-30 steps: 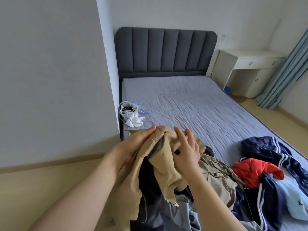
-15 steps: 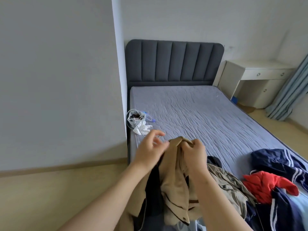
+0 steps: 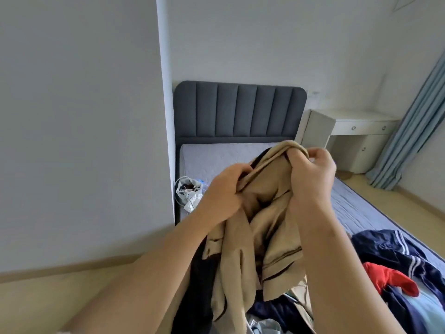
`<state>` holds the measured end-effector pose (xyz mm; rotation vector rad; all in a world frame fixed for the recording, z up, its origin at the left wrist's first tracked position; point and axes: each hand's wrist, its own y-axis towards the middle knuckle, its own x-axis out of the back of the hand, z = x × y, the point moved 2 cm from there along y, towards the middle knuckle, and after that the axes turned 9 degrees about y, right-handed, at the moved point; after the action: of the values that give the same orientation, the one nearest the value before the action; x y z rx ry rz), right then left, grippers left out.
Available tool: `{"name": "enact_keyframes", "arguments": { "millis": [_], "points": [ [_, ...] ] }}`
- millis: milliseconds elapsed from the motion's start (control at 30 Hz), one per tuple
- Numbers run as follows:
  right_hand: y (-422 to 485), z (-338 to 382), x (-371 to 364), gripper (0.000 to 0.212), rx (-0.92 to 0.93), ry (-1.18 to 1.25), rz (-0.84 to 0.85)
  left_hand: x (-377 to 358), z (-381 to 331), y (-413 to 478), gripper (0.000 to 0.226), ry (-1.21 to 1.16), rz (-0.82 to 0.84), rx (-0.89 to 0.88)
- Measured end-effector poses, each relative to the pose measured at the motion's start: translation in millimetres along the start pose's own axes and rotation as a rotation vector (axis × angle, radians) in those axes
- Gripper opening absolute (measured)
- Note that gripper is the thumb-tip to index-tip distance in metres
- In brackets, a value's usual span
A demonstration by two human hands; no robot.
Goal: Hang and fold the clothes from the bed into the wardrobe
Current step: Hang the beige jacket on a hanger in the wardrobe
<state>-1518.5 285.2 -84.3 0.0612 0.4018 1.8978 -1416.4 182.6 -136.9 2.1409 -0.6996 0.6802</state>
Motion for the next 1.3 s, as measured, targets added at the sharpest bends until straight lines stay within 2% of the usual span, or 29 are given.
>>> {"name": "enact_keyframes", "arguments": {
  "millis": [100, 233, 300, 333, 400, 500, 600, 700, 833, 900, 1033, 1100, 1200, 1267, 1300],
  "points": [
    [6, 49, 3, 0.021, 0.245, 0.094, -0.038, 38, -25, 21, 0.041, -0.266, -0.118, 0.042],
    [20, 110, 8, 0.02, 0.514, 0.086, -0.076, 78, -57, 42, 0.047, -0.593, -0.21, 0.02],
    [32, 124, 14, 0.016, 0.567, 0.021, -0.079, 91, -62, 48, 0.044, -0.66, -0.142, -0.039],
    [38, 123, 18, 0.015, 0.575, -0.028, -0.066, 93, -61, 49, 0.04, -0.621, -0.071, -0.063],
    [46, 106, 27, 0.012, 0.558, -0.181, -0.006, 86, -50, 46, 0.026, -0.391, 0.111, -0.069],
    [39, 41, 43, 0.017, 0.448, -0.449, 0.184, 47, -15, 25, 0.014, -0.11, 0.419, 0.046],
    [18, -42, 63, 0.024, 0.137, -0.528, 0.345, 5, 22, -9, 0.031, -0.219, 0.644, 0.248],
    [-5, -105, 78, 0.035, -0.145, -0.603, 0.484, -20, 50, -28, 0.029, -0.285, 0.598, 0.405],
    [-23, -138, 89, 0.034, -0.267, -0.758, 0.787, -42, 72, -37, 0.033, -0.283, 0.562, 0.506],
    [-28, -146, 93, 0.043, -0.278, -0.754, 0.883, -44, 77, -40, 0.027, -0.332, 0.555, 0.535],
    [-28, -154, 100, 0.013, -0.164, -0.579, 0.743, -36, 94, -43, 0.034, -0.387, 0.673, 0.58],
    [-28, -156, 101, 0.022, -0.261, -0.557, 0.792, -30, 98, -46, 0.037, -0.371, 0.76, 0.603],
    [-39, -164, 97, 0.039, -0.497, -0.529, 0.848, -31, 109, -44, 0.039, -0.075, 0.735, 0.556],
    [-47, -170, 92, 0.035, -0.583, -0.446, 0.779, -38, 110, -46, 0.039, 0.049, 0.663, 0.484],
    [-50, -171, 90, 0.034, -0.594, -0.402, 0.724, -42, 109, -49, 0.034, 0.038, 0.64, 0.454]
  ]
}}
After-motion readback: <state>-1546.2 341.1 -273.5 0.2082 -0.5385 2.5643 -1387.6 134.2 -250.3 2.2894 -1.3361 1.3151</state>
